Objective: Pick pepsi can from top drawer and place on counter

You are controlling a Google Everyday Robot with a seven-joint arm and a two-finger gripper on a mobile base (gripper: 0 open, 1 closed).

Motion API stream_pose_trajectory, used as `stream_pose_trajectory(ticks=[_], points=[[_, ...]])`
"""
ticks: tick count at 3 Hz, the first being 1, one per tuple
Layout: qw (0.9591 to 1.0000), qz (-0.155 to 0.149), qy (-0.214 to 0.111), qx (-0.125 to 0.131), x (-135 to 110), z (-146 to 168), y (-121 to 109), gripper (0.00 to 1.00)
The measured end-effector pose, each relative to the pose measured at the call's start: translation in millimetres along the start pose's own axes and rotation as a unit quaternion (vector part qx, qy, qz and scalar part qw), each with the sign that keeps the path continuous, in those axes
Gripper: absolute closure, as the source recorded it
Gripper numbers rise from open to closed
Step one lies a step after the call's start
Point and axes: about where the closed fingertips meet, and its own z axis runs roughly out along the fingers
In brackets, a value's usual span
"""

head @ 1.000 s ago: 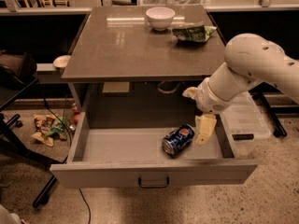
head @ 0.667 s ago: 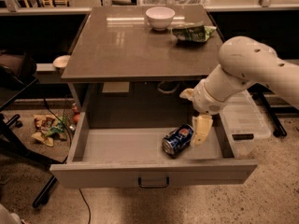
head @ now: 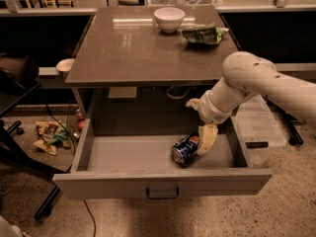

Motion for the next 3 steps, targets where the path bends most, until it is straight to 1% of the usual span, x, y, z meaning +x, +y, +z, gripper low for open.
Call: stream_pose_trajectory(ticks=[1, 3], points=[[1.0, 0.004, 0.0, -0.007, 10, 24, 3, 0.0], [0.9999, 0.003, 0.0, -0.015, 19, 53, 10, 0.0]])
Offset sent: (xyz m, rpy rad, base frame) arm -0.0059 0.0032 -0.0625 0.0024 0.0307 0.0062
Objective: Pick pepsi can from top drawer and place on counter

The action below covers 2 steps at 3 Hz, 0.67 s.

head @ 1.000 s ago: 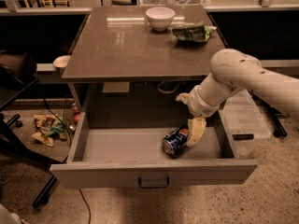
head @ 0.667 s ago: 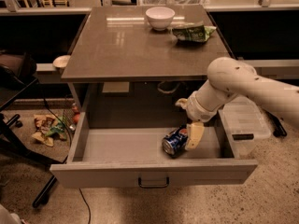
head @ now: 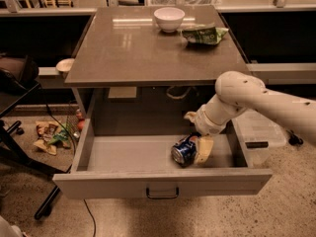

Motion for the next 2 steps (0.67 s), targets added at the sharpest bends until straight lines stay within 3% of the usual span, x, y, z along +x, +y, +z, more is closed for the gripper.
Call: stream_pose_trajectory(ticks=[1, 2], points=[[1.0, 0.008, -0.001, -0.004, 6.1, 9.7, 2.1, 0.17], [0.9998, 0.014, -0.007, -0.009, 9.0, 19.7, 4.7, 0.4]])
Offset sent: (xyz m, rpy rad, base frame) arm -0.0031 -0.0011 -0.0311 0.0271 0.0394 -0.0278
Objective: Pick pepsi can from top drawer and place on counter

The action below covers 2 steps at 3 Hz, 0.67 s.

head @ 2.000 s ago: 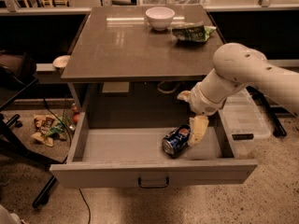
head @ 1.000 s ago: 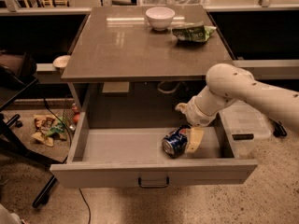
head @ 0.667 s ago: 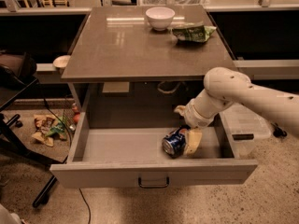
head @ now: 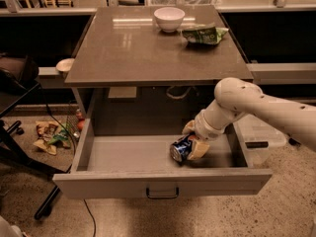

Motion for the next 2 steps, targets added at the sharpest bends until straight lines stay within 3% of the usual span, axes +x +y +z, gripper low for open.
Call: stream_pose_trajectory(ticks=[2], points=[[0.9998, 0.016, 0.002, 0.009, 5, -14, -1, 0.86]])
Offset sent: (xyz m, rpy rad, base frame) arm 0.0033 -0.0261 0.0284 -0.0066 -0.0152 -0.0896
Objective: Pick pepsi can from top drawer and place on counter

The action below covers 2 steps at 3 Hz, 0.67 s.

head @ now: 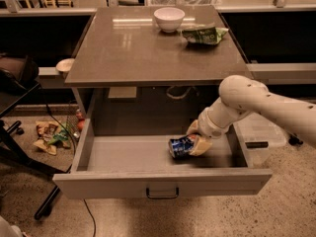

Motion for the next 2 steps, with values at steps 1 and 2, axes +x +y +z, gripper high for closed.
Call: stream_pose_trajectory(ticks=[1, 2], points=[[0.9996, 0.013, -0.001, 0.024, 2, -41, -2, 1.0], [0.9986, 0.018, -0.005, 0.049, 0, -85, -3, 1.0]])
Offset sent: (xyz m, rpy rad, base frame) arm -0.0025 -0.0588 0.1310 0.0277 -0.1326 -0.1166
